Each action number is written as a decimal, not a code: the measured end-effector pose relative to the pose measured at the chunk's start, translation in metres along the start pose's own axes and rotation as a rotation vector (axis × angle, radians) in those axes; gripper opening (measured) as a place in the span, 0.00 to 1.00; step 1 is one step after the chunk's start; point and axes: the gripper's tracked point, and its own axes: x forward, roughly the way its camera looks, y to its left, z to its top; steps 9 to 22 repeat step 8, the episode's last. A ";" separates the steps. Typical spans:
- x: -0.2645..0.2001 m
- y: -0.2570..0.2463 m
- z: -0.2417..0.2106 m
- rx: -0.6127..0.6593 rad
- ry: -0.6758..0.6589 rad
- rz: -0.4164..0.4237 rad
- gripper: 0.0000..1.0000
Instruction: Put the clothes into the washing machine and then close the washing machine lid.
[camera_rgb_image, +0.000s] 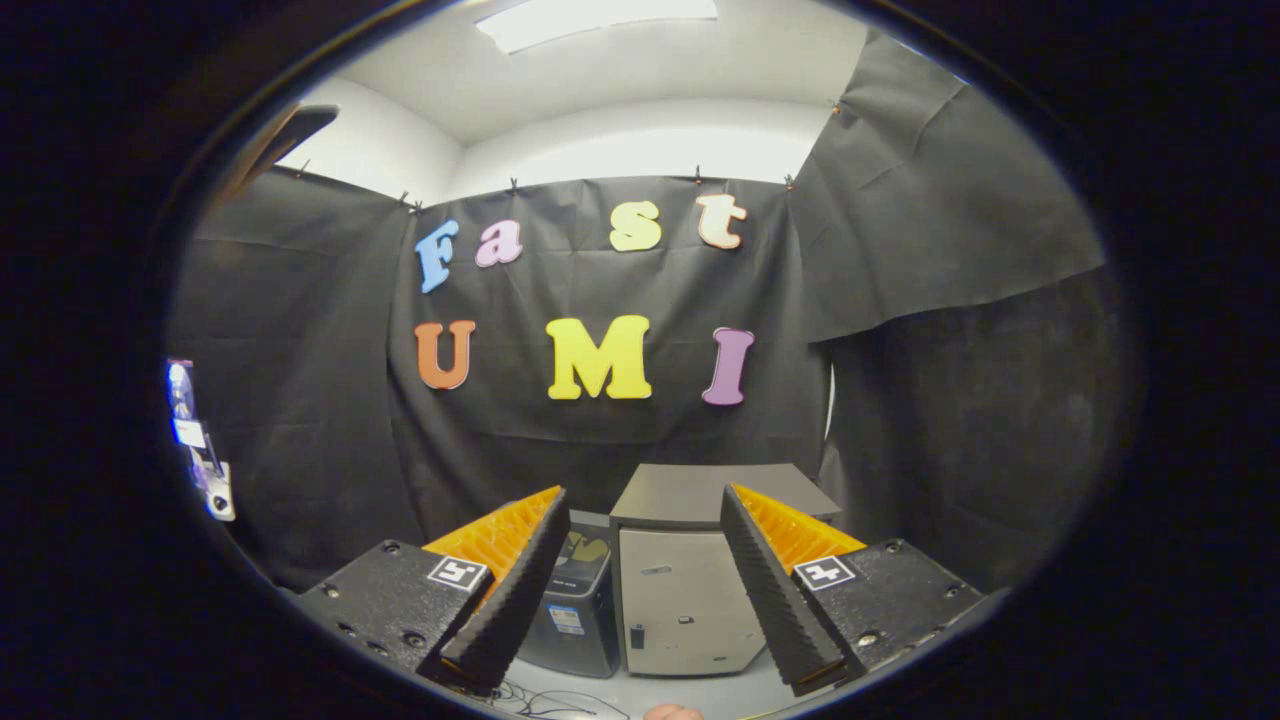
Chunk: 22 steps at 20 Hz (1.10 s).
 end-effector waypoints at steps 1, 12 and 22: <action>-0.001 -0.002 0.000 0.001 -0.002 -0.001 0.97; 0.006 -0.004 -0.002 0.001 -0.001 -0.007 0.97; 0.006 -0.004 -0.002 0.001 -0.001 -0.007 0.97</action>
